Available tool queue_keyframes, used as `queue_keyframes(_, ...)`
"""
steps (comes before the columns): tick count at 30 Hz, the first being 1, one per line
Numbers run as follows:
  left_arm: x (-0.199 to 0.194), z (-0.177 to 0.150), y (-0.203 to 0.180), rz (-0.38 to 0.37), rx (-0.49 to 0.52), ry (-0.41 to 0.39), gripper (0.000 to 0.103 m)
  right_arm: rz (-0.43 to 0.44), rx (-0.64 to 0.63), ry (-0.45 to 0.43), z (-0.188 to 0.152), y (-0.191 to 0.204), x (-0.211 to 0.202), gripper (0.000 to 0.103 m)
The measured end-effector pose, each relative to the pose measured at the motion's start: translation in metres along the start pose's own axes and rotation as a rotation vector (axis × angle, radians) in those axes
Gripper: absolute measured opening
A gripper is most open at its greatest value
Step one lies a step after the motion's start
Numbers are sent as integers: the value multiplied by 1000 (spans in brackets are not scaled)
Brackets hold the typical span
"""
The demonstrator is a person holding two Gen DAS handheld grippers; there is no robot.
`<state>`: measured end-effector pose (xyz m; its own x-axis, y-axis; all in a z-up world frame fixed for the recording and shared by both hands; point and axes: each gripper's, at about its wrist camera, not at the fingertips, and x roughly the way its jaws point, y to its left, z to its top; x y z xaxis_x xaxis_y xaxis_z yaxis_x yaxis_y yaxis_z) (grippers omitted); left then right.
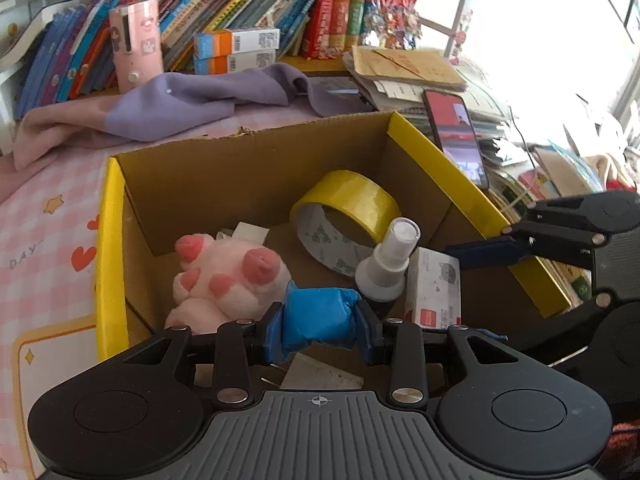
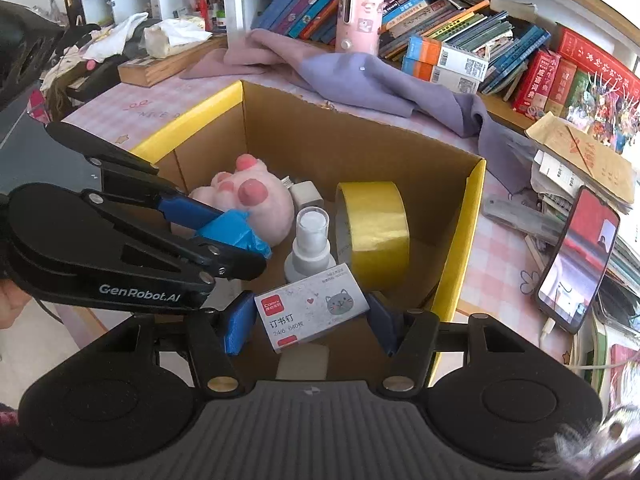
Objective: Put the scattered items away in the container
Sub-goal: 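Lower the pouch and staples box into the yellow box and open both tools, then lift both open tools up out of the yellow box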
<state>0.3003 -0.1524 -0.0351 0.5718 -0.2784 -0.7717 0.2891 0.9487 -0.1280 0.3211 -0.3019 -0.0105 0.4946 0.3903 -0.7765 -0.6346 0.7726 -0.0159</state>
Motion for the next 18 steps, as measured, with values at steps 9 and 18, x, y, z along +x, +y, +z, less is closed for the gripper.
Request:
queue_keyframes(9,-35,-10,-5,56,3,-92,64,-20,53,-45,-7,1,-18,67)
queue_keyframes(18,-97,-41,-14,132,-24,-231,73,-84,118,-122,-19,24,-51,69)
